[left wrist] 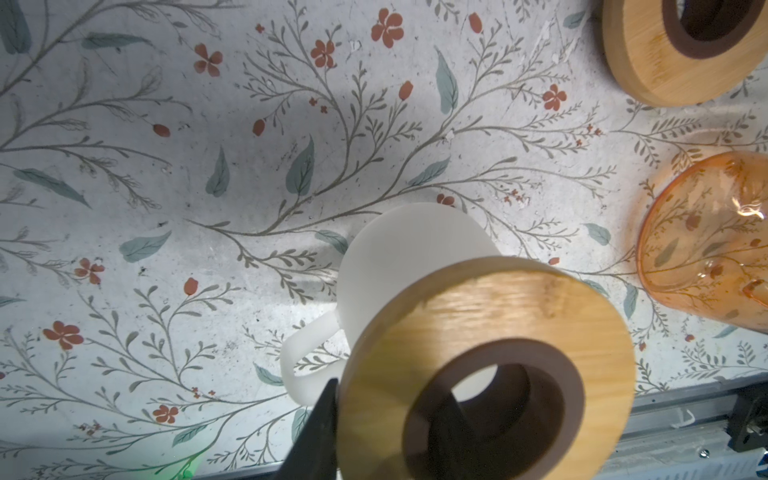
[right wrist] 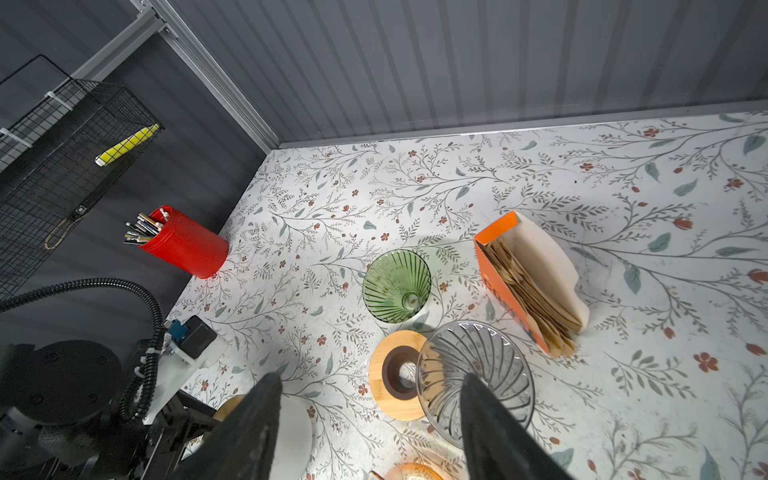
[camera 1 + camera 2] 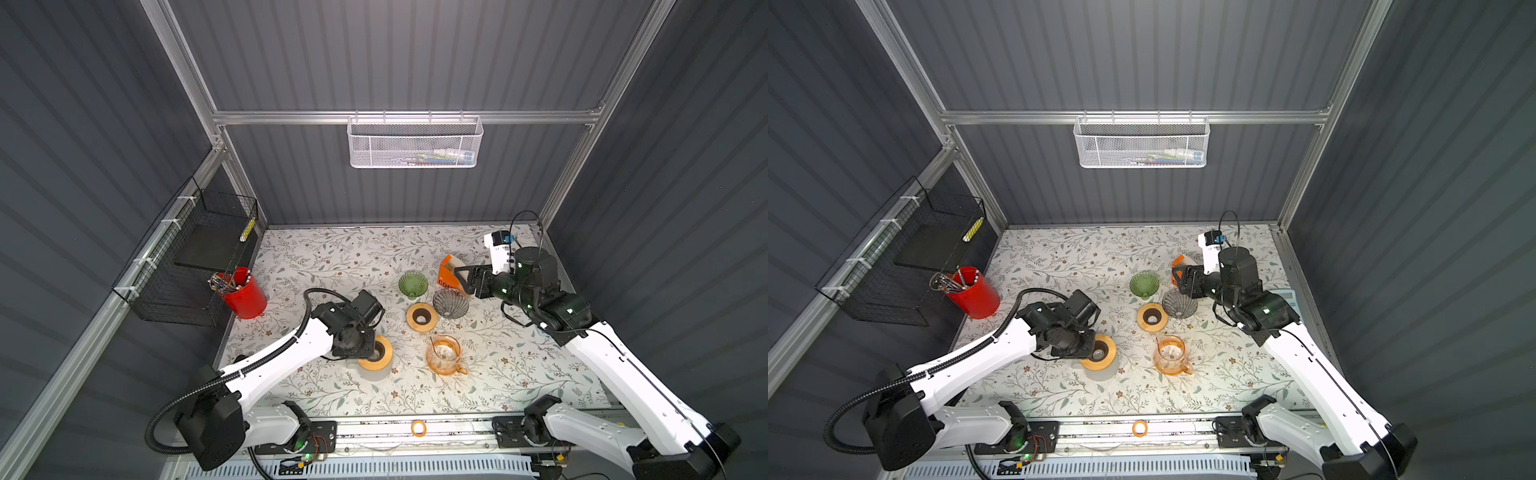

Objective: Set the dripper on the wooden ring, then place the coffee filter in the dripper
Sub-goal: 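Lower the wooden ring onto the frosted pitcher's mouth with left gripper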

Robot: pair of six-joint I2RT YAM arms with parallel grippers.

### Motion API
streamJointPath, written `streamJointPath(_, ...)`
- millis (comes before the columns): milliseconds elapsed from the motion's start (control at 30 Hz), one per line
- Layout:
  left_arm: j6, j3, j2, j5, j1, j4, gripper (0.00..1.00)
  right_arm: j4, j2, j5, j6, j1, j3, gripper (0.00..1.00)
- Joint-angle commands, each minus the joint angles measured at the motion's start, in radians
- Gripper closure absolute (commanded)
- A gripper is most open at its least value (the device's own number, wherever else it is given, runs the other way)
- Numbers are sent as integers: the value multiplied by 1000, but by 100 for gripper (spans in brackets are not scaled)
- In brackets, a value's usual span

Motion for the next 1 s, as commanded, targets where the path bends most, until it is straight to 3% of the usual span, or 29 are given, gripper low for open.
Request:
streamJointPath(0,16,3,12,-19,-8,-14,67,18,5,-9,8,4,20,31)
streamJointPath(633,23,18,14,-38,-10,-14,56,19,1,-7,6,5,22,31)
streamJointPath(967,37,27,15,14,-17,20,55,18,0,-3,7,5,22,31)
